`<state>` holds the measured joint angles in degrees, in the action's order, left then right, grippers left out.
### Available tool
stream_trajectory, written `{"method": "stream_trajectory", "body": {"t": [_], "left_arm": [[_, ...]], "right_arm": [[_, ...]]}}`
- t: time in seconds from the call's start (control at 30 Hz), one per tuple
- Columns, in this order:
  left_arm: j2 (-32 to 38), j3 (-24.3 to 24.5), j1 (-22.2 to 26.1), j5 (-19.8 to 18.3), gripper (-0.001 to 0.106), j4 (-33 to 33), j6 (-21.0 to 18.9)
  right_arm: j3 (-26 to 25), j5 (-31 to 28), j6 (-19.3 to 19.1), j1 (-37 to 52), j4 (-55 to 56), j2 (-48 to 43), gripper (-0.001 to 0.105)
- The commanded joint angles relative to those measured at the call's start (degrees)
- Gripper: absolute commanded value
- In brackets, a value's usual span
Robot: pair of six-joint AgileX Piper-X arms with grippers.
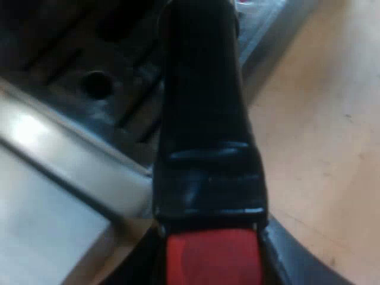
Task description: Put the handle in the coffee machine
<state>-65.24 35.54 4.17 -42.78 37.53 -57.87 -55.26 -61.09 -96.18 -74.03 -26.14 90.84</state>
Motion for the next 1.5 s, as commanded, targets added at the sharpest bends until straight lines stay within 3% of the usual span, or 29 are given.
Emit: {"method": "stream_trajectory", "body": {"t": [0.03,0.1,0.3,0.87,1.5], "left_arm": [[-0.6,1.1,0.3,-4.2,0.000,-1.3,0.8],[-1.8,1.8,-0.2,-4.7,0.000,0.5,3.8],[-3.8,3.4,-0.3,-4.7,0.000,1.3,6.0],[-7.1,9.6,-0.3,-4.8,0.000,1.2,7.7],[-7.1,11.8,-0.3,-4.8,0.000,1.2,8.3]], "right_arm": [[0.0,0.1,-0.5,0.2,-1.6,0.8,0.105],[0.0,0.1,-0.5,0.5,-2.8,1.7,0.105],[0.0,0.1,-0.5,0.5,-4.1,3.4,0.105],[0.0,0.1,-1.9,0.8,-5.3,3.4,0.105],[0.0,0.9,-3.1,2.0,-6.4,3.4,0.105]]}}
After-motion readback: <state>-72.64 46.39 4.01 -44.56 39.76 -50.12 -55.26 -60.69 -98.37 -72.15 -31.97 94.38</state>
